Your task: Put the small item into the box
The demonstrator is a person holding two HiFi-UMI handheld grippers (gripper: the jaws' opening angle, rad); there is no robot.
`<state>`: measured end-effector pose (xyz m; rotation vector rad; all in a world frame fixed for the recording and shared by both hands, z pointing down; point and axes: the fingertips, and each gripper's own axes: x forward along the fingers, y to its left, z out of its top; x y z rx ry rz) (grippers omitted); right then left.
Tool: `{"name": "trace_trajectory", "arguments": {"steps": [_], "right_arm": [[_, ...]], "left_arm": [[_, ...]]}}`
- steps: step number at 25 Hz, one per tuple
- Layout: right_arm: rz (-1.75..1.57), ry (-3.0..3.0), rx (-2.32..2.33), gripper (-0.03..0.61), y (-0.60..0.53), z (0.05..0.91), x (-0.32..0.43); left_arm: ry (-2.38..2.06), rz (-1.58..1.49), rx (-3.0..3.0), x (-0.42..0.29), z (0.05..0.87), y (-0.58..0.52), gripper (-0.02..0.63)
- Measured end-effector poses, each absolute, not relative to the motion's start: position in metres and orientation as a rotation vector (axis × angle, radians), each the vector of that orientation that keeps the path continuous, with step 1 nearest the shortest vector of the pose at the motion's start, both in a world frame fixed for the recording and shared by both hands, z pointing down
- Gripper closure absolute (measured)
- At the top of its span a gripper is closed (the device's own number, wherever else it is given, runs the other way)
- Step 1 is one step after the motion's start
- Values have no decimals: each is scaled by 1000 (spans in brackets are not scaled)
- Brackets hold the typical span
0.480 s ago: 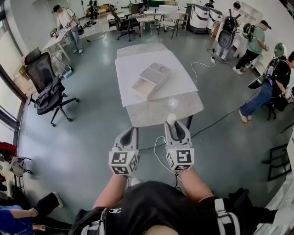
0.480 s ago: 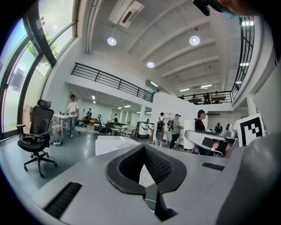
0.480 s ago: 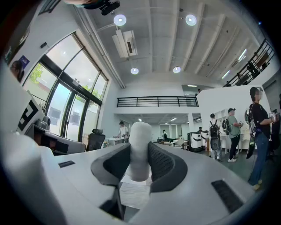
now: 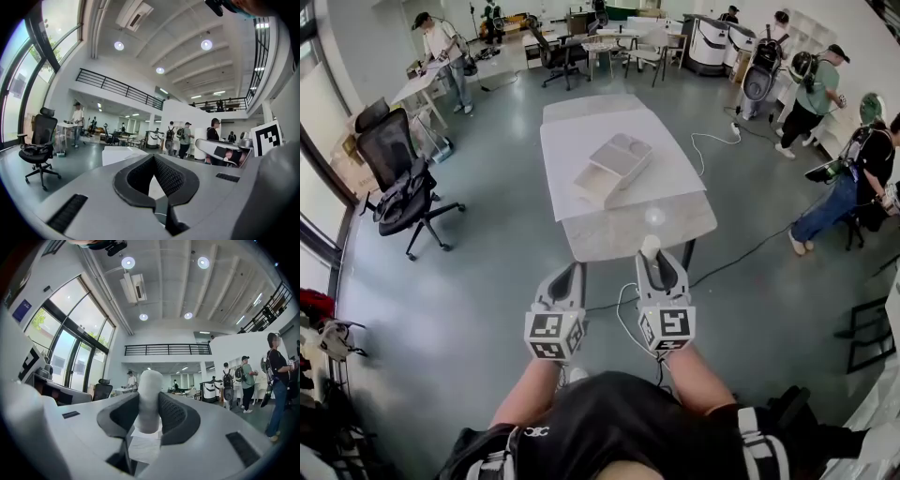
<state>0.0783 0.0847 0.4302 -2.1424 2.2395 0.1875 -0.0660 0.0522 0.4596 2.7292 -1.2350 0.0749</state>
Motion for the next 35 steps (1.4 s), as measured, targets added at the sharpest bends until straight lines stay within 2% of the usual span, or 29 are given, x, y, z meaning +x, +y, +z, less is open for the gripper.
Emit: {"name": "trace_trajectory", "arguments": {"steps": [11,27,35], "right_arm": [[195,2222,-2161,453,76,430,46],[204,2173,-2268,452,48,442,-39],[212,2161,-2277,453,27,441,-41]], "left_arm": [[-1200,47,2748,-96,459,44,609],[-1066,34,2784,-172,476,10,609],[-1093,35,2773,-186,475,-13,609]]}}
